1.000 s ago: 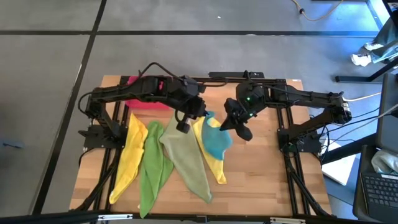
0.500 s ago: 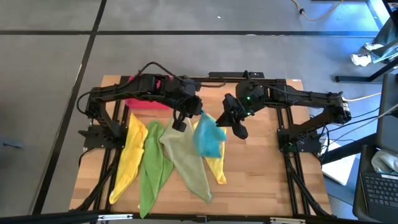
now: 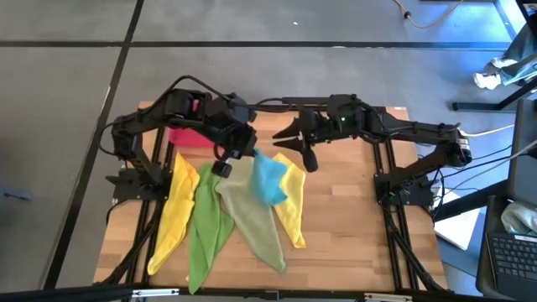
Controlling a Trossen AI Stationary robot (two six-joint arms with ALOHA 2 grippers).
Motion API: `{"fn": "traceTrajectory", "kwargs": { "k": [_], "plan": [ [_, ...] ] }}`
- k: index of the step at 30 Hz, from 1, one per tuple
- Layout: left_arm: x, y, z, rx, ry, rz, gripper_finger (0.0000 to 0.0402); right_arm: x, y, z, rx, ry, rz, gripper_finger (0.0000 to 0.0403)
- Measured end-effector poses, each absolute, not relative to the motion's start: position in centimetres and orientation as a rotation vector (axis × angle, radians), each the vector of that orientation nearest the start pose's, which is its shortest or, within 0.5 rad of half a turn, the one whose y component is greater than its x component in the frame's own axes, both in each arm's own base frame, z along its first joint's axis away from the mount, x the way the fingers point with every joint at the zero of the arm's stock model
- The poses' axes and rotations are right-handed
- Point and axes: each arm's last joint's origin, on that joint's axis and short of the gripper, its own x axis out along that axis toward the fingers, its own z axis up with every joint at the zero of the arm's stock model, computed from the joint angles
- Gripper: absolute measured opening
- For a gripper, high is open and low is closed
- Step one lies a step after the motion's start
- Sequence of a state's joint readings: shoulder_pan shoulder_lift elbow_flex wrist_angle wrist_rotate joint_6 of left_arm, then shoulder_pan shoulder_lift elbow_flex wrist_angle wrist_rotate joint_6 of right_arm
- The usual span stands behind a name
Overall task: Fold microfiber towels
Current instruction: Fold the blue microfiber towel
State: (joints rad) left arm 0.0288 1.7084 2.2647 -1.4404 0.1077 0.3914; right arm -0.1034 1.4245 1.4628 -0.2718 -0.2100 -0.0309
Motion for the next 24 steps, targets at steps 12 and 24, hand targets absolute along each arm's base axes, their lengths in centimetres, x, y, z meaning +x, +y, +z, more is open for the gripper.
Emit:
{"fn": "traceTrajectory", "kwargs": {
  "k": [12, 24],
  "plan": [
    [29.6, 0.7, 45.5, -0.139, 1.035, -0.229, 0.0, 37.9, -2.7, 33.2, 0.118, 0.45, 0.409, 0.0107],
    [30.5, -2.2, 44.7, -0.352, 1.108, -0.268, 0.0, 38.1, -2.5, 32.3, 0.123, 0.495, 0.472, 0.0107]
  ]
}}
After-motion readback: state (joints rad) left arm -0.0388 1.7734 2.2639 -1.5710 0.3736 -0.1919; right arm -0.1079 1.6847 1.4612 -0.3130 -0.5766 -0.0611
